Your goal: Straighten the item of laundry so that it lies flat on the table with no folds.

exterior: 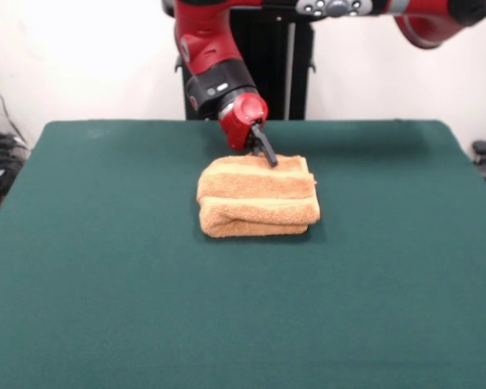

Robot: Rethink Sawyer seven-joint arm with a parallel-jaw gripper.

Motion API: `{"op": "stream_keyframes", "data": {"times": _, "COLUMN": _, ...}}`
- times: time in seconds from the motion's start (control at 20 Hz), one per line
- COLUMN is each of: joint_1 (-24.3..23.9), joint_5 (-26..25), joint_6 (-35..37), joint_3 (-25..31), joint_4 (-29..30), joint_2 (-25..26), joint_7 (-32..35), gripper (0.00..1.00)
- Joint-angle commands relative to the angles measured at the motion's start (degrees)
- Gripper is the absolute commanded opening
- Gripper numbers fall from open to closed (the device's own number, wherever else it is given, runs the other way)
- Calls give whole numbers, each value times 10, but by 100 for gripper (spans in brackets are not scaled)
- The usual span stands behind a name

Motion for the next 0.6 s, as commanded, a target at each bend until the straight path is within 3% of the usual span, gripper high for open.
{"op": "stream_keyframes", "data": {"times": 0.05, "joint_1": 30, "joint_5": 9, "joint_6": 17, "joint_3": 70, "joint_4": -121, "joint_2": 39, "joint_7": -27, "gripper": 100}}
{"op": "stream_keyframes", "data": {"times": 0.6, "joint_1": 39, "joint_5": 14, "joint_6": 61, "joint_3": 79, "joint_4": -126, "joint_2": 33, "joint_7": -28, "gripper": 100}}
